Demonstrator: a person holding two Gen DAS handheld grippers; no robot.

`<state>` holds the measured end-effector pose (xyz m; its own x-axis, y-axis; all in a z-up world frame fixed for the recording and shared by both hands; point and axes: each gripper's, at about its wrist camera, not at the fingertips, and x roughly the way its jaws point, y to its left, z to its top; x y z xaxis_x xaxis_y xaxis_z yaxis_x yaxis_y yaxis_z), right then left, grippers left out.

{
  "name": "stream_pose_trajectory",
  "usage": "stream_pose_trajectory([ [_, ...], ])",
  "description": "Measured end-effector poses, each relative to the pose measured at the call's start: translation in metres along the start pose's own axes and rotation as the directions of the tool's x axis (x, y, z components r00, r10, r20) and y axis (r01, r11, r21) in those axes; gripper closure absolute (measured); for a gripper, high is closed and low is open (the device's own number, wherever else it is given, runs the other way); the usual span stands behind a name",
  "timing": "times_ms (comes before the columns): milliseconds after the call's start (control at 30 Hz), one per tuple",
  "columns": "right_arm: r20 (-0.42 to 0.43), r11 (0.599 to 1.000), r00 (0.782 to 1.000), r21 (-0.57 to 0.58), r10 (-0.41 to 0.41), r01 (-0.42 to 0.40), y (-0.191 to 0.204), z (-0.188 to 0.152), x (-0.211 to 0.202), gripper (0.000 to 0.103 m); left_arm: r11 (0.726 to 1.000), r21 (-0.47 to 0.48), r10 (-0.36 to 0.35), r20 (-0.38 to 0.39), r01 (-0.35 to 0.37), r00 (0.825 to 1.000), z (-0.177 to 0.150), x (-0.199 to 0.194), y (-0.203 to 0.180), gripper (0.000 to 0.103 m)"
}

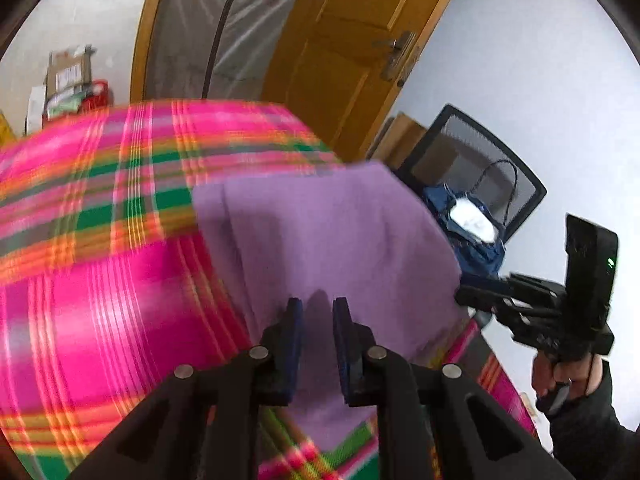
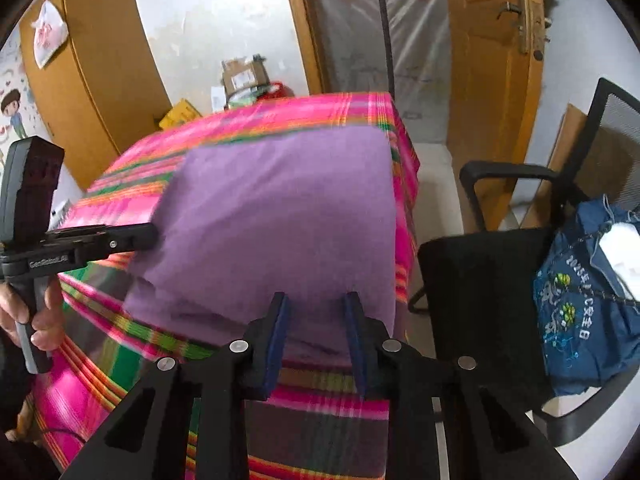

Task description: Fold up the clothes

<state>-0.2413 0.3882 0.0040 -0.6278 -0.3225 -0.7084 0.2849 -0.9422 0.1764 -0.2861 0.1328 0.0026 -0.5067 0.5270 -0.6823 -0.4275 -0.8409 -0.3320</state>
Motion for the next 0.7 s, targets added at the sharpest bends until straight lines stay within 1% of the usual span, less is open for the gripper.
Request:
stream_pose_trajectory([
  [100,0.032,1.0,0.999,0.007,0.01,-0.01,-0.001,0.012,0.001,0.074,1.0,0.004,0.01,0.021,-0.01,1.0,0.026,0.01,0.005,0.086],
  [167,0.039,1.0,0.999,0.017,0.011,-0.012,-0.002,0.025,0.007,0.074,0.999,-0.019,0.043,0.006,-0.043,0.999,0.038,0.025,0.016,0.086],
  [300,0.04,1.0,0.999,0.007,0.02,-0.02,-0.002,0.049,0.026,0.074,0.995,-0.079,0.051,-0.021,-0.053,0.998,0.037,0.045,0.033,0.09],
  [400,-0.006,1.0,1.0,-0.015,0.01,-0.01,-0.001,0.064,0.055,0.075,0.996,-0.073,0.054,-0.007,-0.055,0.998,0.033,0.05,0.032,0.09],
  [500,-0.028,1.0,1.0,-0.01,-0.005,0.005,-0.002,0.069,0.069,0.076,0.996,-0.073,0.058,-0.009,-0.059,0.998,0.033,0.048,0.032,0.09],
  [567,-0.018,1.0,1.0,0.004,-0.006,0.006,-0.002,0.067,0.063,0.077,0.995,-0.068,0.068,-0.007,-0.068,0.998,0.033,0.043,0.028,0.09],
  [633,0.0,1.0,1.0,-0.008,-0.02,0.02,0.002,0.058,0.047,0.076,0.995,-0.056,0.083,0.004,-0.082,0.997,0.029,0.033,0.022,0.09],
  [700,0.02,0.999,0.999,-0.022,-0.037,0.037,0.007,0.046,0.03,0.076,0.992,-0.039,0.118,0.024,-0.117,0.993,0.02,0.019,0.012,0.09],
])
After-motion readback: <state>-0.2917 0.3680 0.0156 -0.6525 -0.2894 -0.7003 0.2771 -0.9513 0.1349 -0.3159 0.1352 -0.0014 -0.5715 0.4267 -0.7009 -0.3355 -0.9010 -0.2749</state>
